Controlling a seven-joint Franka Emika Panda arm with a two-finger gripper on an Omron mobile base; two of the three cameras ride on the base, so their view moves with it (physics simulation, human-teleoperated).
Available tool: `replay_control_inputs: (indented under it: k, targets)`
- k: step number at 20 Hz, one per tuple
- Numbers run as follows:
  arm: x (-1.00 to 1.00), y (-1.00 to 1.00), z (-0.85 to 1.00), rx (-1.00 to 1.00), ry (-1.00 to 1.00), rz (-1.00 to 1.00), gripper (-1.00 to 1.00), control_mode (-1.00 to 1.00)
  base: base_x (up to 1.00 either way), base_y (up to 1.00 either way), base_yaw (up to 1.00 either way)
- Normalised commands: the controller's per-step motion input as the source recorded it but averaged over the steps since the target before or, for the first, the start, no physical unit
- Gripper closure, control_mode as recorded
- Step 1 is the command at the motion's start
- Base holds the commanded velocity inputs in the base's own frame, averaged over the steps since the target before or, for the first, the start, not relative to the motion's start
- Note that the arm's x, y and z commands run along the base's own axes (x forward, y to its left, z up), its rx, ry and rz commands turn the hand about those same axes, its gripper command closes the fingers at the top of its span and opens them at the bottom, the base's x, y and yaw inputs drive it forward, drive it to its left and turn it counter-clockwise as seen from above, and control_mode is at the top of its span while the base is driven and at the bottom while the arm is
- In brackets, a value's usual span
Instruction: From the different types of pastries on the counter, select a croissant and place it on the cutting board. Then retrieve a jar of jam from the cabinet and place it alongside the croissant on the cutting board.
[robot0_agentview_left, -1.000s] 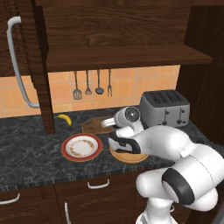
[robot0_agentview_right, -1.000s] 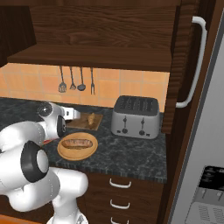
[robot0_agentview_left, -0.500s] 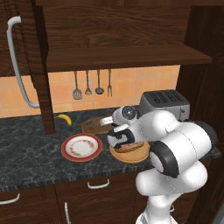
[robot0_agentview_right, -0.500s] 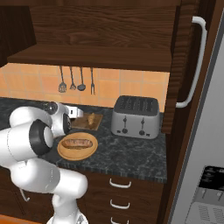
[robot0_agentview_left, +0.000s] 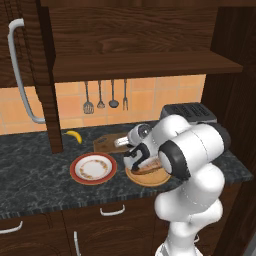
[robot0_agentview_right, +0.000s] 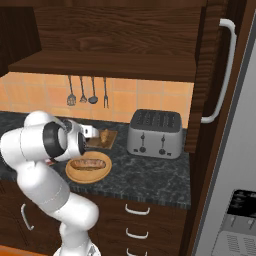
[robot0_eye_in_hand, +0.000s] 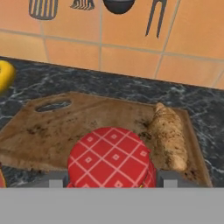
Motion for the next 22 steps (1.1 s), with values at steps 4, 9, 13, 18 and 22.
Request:
replay_control_inputs:
  k: [4,9,13,18,22]
  targets:
    - [0.12,0.06,-0.36,-0.01,0.0,0.0,1.0,-1.0,0.0,0.0,0.0]
    - [0.23,0.09,-0.2,0.0,0.0,0.0,1.0,-1.0,0.0,0.0,0.0]
    - [0.23,0.04,-0.01,0.0,0.0,0.0,1.0,-1.0,0.0,0.0,0.0]
    - [0.33,0.01,-0.09,0.0,0.0,0.0,1.0,-1.0,0.0,0.0,0.0]
    - [0.53,0.03,-0.23,0.0,0.0,0.0,1.0,-1.0,0.0,0.0,0.0]
